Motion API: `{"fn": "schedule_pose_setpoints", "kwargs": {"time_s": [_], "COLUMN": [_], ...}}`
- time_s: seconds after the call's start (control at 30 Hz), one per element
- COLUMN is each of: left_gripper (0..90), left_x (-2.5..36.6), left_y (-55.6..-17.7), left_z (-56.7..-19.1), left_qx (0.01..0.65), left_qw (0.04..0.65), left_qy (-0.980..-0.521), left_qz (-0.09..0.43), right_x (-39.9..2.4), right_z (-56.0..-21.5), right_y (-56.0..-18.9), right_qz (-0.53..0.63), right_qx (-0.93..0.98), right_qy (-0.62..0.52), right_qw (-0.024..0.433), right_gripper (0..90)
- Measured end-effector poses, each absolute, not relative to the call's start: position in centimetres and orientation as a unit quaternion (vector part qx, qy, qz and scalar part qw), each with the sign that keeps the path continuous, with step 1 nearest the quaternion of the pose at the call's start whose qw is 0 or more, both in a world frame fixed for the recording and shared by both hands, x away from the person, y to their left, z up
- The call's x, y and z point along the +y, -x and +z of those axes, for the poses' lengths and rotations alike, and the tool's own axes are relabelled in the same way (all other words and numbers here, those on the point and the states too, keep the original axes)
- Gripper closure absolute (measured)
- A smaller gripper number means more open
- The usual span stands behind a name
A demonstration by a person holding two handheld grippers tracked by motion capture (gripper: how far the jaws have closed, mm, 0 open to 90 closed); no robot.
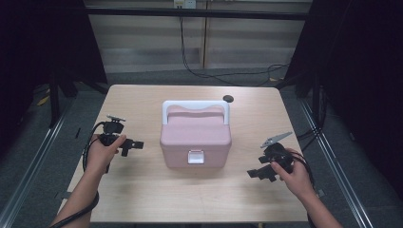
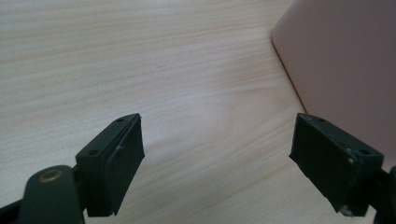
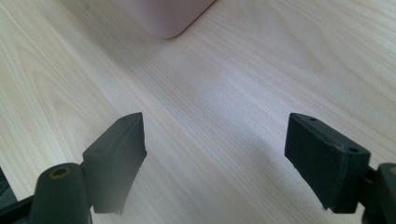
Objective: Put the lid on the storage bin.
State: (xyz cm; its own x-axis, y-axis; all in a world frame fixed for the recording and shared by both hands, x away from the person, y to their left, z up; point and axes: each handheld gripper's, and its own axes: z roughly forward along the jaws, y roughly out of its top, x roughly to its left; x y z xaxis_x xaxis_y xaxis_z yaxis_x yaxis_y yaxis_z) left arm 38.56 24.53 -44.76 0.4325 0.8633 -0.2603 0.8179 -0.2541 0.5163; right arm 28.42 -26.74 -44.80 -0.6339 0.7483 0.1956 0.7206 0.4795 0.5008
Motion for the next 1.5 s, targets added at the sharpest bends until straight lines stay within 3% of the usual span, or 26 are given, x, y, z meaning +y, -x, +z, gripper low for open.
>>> {"fn": "schedule_pose_setpoints", "kwargs": {"time_s": [0.93, 1.5], "left_gripper": [17.3, 16.2], "left_x": [27.6, 28.3], "left_y": [-36.1, -34.7], "left_z": [-48.5, -49.2], "left_qx": [0.538, 0.495], "left_qw": [0.307, 0.321], "left_qy": [-0.784, -0.803], "left_qz": [0.047, 0.084], "right_x": [-29.0, -29.1], "right_z": [-47.1, -48.2], "right_y": [-26.9, -26.5], "right_qz": [0.277, 0.267], "right_qx": [0.852, 0.859], "right_qy": [-0.444, -0.436], "right_qw": [0.019, 0.024], "right_gripper": [19.7, 19.7]}}
